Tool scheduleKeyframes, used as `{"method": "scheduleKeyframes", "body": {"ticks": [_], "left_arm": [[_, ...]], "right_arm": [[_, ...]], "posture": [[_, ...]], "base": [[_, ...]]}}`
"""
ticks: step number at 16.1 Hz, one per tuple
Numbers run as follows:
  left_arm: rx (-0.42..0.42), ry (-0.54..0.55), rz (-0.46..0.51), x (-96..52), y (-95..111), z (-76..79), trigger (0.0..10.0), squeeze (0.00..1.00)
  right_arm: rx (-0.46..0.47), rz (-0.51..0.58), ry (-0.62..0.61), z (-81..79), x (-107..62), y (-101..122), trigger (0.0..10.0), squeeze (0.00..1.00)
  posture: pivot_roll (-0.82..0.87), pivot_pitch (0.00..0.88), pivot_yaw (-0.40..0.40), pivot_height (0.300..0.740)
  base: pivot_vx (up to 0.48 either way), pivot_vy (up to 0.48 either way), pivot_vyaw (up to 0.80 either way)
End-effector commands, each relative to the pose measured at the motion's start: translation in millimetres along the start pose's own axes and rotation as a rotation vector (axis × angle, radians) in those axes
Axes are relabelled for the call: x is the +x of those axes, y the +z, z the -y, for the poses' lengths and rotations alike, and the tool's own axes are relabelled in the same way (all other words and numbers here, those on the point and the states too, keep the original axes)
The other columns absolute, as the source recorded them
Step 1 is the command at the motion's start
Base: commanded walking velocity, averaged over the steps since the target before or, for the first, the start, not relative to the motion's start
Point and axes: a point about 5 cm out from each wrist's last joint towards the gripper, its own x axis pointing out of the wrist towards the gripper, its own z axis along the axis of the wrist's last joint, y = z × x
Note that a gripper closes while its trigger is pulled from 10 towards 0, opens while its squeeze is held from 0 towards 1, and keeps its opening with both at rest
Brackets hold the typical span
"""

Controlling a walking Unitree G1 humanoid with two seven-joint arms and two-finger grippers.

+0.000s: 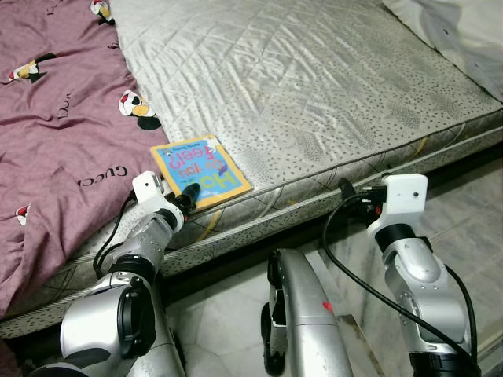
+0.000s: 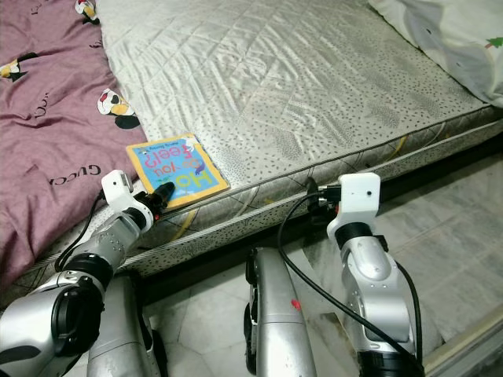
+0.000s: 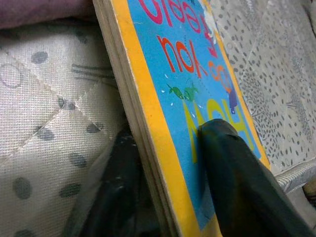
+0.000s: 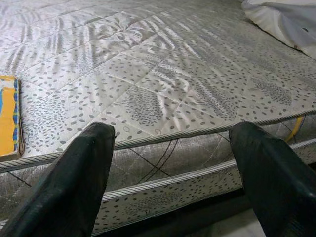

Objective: Clean up the room

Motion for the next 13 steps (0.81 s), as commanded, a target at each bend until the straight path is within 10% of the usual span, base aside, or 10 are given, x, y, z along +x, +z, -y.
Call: {"method": "scheduleKeyframes", "body": {"ticks": [1, 7, 13], "left_arm": [[0.021, 0.034, 0.015, -5.3, 0, -11.7, 0.0, 0.00], [0.154, -0.025, 0.189, -16.3, 26, -14.4, 0.0, 0.00], [0.487, -0.151, 0.378, -47.4, 57, 3.3, 0.0, 0.00]], "right_arm": [[0.004, 0.000, -0.004, -2.1, 3.0, -2, 10.0, 0.00], [0.109, 0.013, 0.022, -15.8, 7.8, -11, 10.0, 0.00], [0.255, 0.029, 0.096, -41.5, 15.8, -17, 10.0, 0.00]], "posture": [[-0.15, 0.136, -0.051, 0.516], [-0.08, 0.075, 0.000, 0.516], [-0.03, 0.005, 0.046, 0.516]], "base": [[0.000, 0.000, 0.00], [0.000, 0.000, 0.00], [0.000, 0.000, 0.00]]}}
